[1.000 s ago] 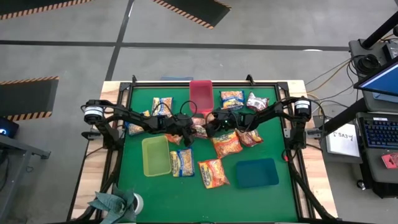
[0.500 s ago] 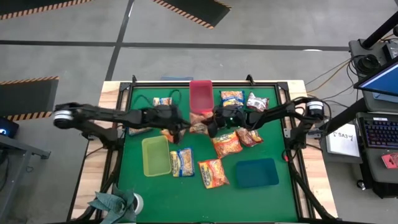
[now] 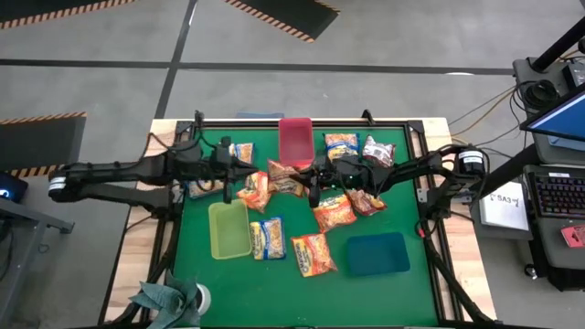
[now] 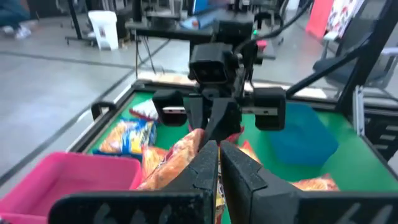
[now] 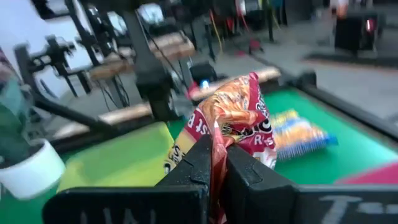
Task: Sort Maruchan noodles
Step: Put the red noodle pack into the red bin
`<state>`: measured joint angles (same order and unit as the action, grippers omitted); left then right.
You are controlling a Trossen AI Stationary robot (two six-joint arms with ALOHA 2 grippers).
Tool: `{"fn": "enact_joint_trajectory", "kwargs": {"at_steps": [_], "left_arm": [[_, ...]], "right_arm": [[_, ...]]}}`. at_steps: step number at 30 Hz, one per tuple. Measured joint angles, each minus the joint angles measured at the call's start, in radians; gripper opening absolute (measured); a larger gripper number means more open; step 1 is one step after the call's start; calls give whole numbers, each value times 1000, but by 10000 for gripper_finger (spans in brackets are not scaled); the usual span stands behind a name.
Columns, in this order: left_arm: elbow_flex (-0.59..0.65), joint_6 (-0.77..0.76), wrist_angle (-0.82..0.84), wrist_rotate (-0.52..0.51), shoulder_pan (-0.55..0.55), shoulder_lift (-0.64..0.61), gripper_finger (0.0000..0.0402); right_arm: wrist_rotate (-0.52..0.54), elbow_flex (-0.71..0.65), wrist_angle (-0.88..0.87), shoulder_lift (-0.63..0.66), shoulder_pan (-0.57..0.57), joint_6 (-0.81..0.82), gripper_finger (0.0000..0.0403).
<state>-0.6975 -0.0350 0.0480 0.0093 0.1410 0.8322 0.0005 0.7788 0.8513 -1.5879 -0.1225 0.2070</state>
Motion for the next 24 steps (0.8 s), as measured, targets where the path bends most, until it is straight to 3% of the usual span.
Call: {"fn": "enact_joint_trajectory", "kwargs": {"at_steps": [9, 13, 17, 21, 24], "left_arm": [[5, 27, 17, 0, 0, -113, 1], [5, 31, 31, 0, 0, -142, 1], [6, 31, 52, 0, 0, -161, 1], [6, 49, 81, 0, 0, -180, 1], [6, 63, 94, 0, 0, -198, 1]], "right_arm": [[3, 59, 61, 0, 0, -103, 8], [32, 134, -17, 0, 0, -161, 8], [91, 248, -187, 0, -5, -230, 8], [197, 399, -481, 0, -26, -260, 8], [211, 526, -697, 0, -68, -222, 8]]}}
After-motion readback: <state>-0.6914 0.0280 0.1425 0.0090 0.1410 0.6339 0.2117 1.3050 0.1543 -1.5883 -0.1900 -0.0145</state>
